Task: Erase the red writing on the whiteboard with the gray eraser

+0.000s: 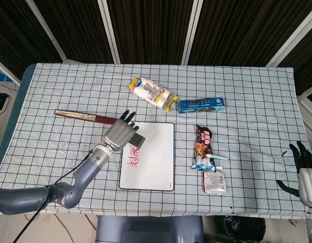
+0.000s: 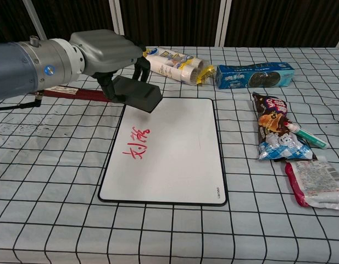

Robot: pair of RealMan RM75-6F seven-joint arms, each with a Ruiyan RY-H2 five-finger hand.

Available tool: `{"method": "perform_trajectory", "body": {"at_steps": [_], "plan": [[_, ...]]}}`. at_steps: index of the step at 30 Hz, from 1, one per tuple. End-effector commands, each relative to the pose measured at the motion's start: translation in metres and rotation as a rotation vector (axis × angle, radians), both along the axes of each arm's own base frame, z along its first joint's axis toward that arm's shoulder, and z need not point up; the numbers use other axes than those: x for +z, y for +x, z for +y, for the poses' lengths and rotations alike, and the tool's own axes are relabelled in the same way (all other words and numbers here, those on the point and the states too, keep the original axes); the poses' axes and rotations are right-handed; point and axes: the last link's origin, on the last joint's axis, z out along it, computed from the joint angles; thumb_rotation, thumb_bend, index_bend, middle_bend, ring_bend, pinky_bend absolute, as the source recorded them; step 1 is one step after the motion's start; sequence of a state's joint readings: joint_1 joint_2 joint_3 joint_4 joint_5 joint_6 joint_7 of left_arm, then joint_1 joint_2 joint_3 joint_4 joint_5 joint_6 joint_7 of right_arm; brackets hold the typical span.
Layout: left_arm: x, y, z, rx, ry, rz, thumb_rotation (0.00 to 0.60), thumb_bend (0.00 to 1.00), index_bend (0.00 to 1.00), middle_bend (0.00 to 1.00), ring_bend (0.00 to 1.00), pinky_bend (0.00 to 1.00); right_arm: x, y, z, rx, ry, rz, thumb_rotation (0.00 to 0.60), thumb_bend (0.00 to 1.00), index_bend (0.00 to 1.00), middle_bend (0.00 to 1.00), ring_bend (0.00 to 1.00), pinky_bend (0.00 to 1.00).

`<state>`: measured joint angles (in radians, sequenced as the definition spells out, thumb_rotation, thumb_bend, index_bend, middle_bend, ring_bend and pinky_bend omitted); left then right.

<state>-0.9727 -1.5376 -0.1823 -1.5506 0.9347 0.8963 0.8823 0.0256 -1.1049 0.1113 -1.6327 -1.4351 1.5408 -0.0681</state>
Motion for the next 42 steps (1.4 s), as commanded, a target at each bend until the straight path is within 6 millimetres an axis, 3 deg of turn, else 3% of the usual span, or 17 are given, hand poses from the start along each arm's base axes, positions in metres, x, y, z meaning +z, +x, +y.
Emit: {"method": "perform_trajectory", "body": {"at_steps": [1, 11, 24, 42], "plan": [[-0.011, 0.002, -0.002, -0.016, -0.013, 0.022, 0.600, 0.32, 0.41, 0.42, 0.00, 0.08, 0.000, 0.000, 0.000, 0.000, 0.000, 0.000, 0.600, 0.09, 0.00, 0.03, 0.14, 0.19], [-0.035, -0.008, 0.001, -0.015, -0.040, 0.037, 0.600, 0.32, 0.41, 0.42, 0.00, 0.08, 0.000, 0.000, 0.000, -0.003, -0.001, -0.001, 0.600, 0.09, 0.00, 0.03, 0.14, 0.19], [-0.051, -0.019, 0.001, 0.012, -0.055, 0.037, 0.600, 0.32, 0.41, 0.42, 0.00, 0.08, 0.001, -0.001, 0.000, -0.003, -0.003, -0.001, 0.600, 0.09, 0.00, 0.03, 0.14, 0.19], [-0.047, -0.027, -0.031, 0.018, -0.116, 0.071, 0.600, 0.32, 0.41, 0.42, 0.00, 0.08, 0.003, -0.001, 0.000, 0.002, -0.009, -0.005, 0.600, 0.09, 0.00, 0.03, 0.14, 0.19]]}}
